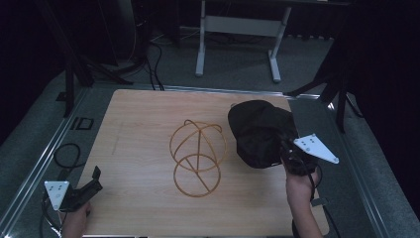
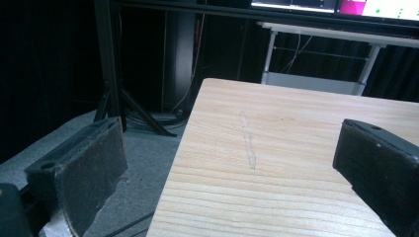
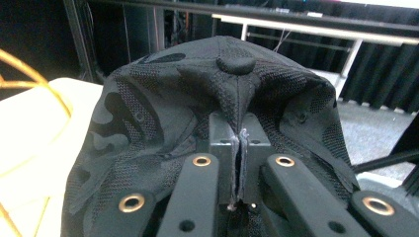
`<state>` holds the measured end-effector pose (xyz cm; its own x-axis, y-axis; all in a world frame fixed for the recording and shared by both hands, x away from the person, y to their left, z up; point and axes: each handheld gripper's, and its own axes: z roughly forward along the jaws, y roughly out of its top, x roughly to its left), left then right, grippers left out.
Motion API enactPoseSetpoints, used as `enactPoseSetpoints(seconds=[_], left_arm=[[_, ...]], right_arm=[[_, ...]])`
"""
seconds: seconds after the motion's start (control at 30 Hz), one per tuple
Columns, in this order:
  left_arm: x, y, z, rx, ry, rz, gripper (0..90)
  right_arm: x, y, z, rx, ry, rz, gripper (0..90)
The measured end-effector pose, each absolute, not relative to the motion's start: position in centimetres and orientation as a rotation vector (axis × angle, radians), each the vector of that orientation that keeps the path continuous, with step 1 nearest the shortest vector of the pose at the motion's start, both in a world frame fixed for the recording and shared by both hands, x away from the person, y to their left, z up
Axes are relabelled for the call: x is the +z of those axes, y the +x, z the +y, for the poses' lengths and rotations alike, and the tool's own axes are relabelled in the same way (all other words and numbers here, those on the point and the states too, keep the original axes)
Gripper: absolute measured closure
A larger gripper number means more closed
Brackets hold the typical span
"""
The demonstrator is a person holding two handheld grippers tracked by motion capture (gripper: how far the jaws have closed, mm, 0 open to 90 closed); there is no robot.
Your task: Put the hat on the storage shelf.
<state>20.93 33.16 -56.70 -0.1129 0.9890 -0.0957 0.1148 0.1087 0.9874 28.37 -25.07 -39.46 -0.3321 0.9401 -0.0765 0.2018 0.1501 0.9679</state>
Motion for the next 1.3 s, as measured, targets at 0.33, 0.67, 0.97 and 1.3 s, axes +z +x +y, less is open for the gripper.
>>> enactPoseSetpoints(seconds=[0.33, 0.67, 0.97, 1.3], left_arm=[[-56.7, 20.9, 33.2, 1.151, 1.168, 1.424, 0.5], [-56.7, 20.9, 33.2, 1.151, 1.165, 1.426, 0.5], [-56.7, 20.9, 33.2, 1.15, 1.167, 1.426, 0.5], [-56.7, 20.9, 33.2, 1.148, 1.167, 1.425, 0.5]], right_arm=[[-35.5, 27.8, -24.8, 1.283, 1.04, 1.62, 87.4], [-32.3, 27.3, -24.0, 1.334, 0.979, 1.589, 87.4], [-30.8, 26.9, -22.8, 1.371, 0.939, 1.595, 87.4], [-29.6, 26.2, -20.3, 1.441, 0.877, 1.62, 87.4]])
